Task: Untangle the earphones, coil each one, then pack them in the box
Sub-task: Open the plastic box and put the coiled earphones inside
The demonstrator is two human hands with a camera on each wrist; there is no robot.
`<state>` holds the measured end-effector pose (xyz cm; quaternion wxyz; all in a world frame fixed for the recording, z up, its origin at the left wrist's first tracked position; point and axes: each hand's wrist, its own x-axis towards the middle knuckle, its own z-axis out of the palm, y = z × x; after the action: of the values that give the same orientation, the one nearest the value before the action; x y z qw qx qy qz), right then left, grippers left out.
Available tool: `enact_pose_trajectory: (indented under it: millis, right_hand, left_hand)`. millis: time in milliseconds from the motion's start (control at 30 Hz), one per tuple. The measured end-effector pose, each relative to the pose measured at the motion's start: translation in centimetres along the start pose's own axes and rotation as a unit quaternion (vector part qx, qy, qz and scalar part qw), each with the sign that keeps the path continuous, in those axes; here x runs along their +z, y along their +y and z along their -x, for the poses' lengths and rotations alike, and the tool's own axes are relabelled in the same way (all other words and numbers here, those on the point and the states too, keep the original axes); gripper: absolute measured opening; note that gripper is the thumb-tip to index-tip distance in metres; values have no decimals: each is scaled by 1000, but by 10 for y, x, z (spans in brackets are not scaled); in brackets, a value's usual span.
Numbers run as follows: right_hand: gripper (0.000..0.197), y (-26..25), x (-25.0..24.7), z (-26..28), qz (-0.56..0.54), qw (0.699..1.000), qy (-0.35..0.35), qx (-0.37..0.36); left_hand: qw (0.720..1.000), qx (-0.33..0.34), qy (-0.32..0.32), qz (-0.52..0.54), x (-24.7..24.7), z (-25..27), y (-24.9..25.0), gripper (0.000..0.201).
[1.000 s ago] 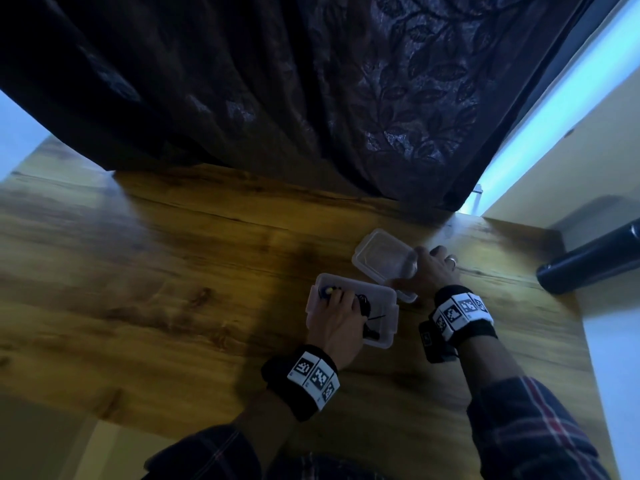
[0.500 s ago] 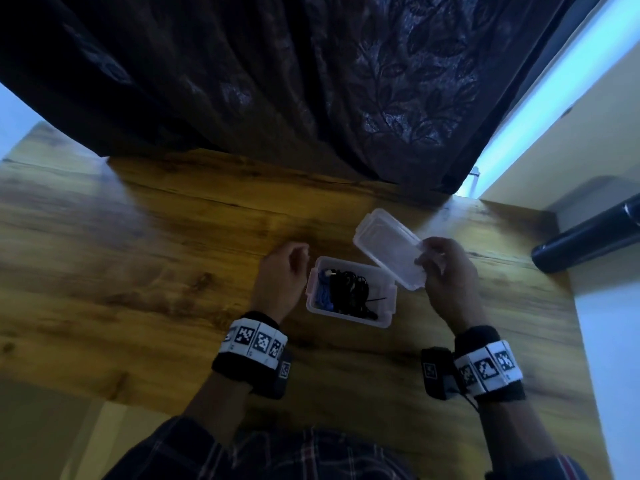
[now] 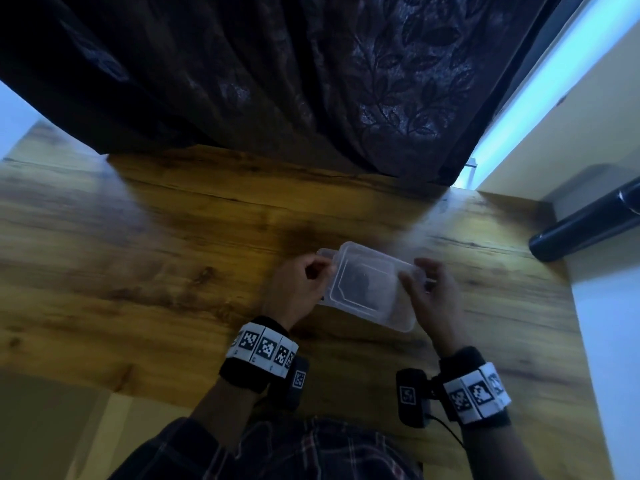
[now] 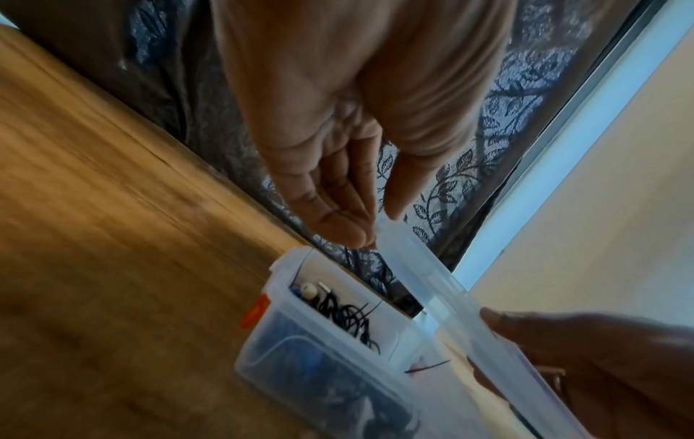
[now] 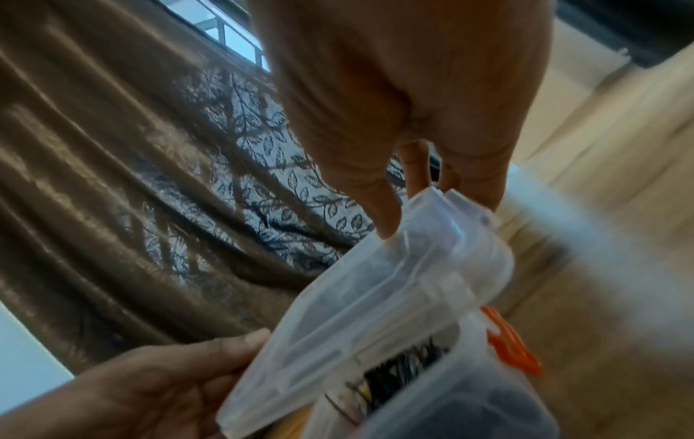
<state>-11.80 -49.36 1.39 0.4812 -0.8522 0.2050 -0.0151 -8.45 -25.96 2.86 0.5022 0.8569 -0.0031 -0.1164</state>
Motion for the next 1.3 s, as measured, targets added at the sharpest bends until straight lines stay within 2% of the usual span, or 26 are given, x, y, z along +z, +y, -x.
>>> enact_pose_trajectory:
  millis: [200,400,733,900,967,1033,1133,1200,1300]
  right_hand:
    - [42,-2,37,-5,49,999,16,9]
    - [38,-18,56,-6,113,993,28,-31]
    - [37,-19,57,-8,131,991,16,-35]
    - [38,4,47,-9,58,998,-10,18]
    - [36,20,39,-10,13,996,-65,55]
    - [33,28,33,-9,-60,985,-128,94]
    - [30,29,29,-9,-161,960,-169,156]
    - [33,32,29,-10,-180,953,-166,179]
    - [39,34,31,-9,-138,971,-100,165]
  left_hand:
    - [998,-39,44,-23,3,3,-8,29]
    - [992,-66,101,-36,-2,-6,-21,19]
    - [990,-85,89,-71,6,-12,-35,24]
    - [988,-108,83,-73,7,-14,-35,26]
    - [985,-143,75,-63,7,-16,-35,29]
    - [979,-191,47,-53,7,-19,-33,36]
    - [972,-234,21,-2,6,-24,-36,40]
    - [965,-258,13,43,6,-24,-37,39]
    - [955,-278,31,101,2,-25,-37,43]
